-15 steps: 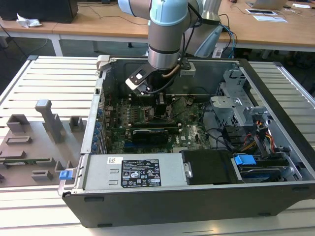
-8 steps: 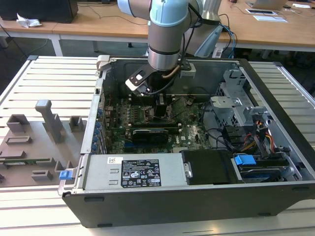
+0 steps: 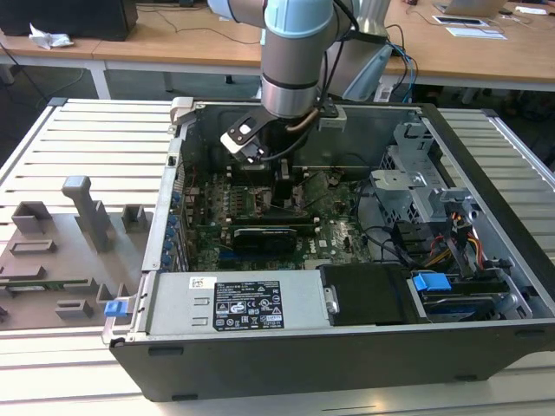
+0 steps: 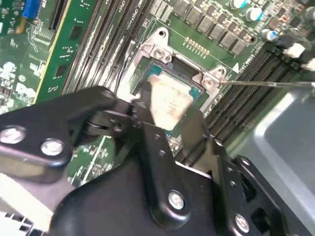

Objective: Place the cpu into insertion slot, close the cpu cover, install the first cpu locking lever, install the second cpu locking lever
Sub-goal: 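Place the cpu into insertion slot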

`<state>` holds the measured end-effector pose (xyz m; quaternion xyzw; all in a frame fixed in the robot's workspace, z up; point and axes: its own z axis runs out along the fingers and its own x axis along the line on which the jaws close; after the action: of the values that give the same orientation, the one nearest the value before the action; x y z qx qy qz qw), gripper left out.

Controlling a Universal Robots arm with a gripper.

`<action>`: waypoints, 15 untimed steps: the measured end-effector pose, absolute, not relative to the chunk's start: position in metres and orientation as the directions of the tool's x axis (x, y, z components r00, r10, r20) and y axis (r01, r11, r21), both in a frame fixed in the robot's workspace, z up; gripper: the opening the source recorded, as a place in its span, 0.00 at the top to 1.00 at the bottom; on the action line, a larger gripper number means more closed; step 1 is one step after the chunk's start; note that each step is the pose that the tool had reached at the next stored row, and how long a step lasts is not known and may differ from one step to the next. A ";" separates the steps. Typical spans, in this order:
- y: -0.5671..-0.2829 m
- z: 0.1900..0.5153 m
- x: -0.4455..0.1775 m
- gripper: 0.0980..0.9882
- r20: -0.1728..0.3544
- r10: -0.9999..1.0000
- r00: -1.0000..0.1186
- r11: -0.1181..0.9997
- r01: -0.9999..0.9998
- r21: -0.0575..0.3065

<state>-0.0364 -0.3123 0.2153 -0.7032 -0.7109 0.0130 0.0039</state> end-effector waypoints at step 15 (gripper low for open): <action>-0.312 0.284 -0.036 0.99 -0.012 1.000 -0.011 0.010 1.000 -0.023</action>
<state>-0.0365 -0.3122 0.2838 -0.7033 -0.7108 0.0123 0.0040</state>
